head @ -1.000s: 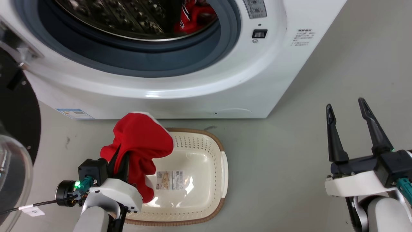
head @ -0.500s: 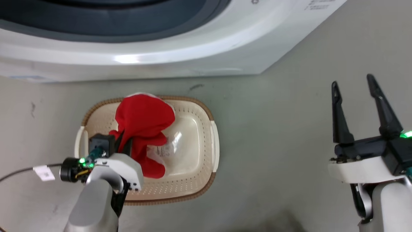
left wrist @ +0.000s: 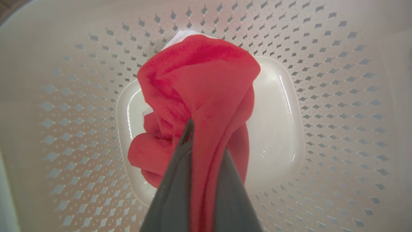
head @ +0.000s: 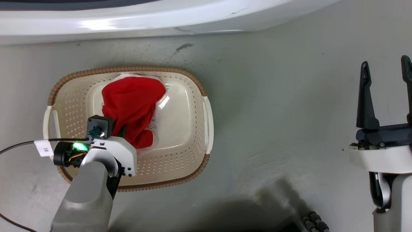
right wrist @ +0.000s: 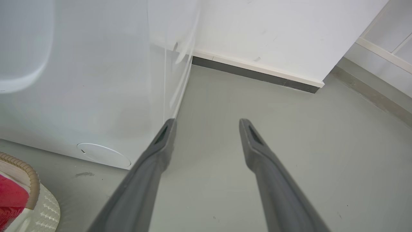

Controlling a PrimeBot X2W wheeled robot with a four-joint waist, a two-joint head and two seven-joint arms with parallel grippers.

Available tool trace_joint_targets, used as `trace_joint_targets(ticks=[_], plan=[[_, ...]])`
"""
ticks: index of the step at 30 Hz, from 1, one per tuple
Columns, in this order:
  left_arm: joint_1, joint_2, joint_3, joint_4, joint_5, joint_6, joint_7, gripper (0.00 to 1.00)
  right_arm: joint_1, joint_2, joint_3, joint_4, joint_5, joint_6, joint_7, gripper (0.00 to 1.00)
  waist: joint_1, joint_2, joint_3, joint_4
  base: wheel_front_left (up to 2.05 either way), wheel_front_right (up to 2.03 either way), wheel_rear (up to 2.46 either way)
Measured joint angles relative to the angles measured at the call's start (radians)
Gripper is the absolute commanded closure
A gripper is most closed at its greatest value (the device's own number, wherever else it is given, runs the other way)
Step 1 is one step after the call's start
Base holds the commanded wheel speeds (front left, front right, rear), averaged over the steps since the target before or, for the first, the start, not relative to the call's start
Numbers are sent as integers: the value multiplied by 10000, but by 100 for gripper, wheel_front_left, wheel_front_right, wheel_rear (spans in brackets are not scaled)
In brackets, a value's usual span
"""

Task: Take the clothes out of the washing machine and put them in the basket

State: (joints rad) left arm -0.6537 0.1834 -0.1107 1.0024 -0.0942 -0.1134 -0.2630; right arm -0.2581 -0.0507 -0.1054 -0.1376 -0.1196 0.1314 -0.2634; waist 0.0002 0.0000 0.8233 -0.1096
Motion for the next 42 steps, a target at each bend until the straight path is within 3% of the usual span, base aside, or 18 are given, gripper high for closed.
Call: trace_joint_targets(ticks=[8,9,10,11,20,29,42], plan=[[-343,-36,-104,535,107,35,0,100,1,0,-23,-142,-75,0,0,0,-1,0,373,20,0,0,0],[-365,-56,-102,546,105,35,0,89,4,0,-25,-146,-111,0,0,0,-1,0,387,50,0,0,0],[-382,-73,-107,558,107,50,0,30,11,0,-31,-146,-144,0,0,0,0,0,394,88,0,0,0],[-387,-92,-100,550,107,121,0,0,16,0,-27,-140,-155,0,0,0,-1,0,386,126,0,0,0],[387,-196,466,-21,-328,236,0,0,-53,0,69,194,-117,0,0,0,-1,0,-451,220,0,0,0],[2026,-420,527,-1628,-399,-69,0,0,173,0,96,679,134,0,0,0,-2,0,-2027,224,0,0,0],[3745,-644,748,-4199,-435,-155,0,0,967,0,236,1158,268,-2,0,0,-4,0,-4177,325,0,0,0]])
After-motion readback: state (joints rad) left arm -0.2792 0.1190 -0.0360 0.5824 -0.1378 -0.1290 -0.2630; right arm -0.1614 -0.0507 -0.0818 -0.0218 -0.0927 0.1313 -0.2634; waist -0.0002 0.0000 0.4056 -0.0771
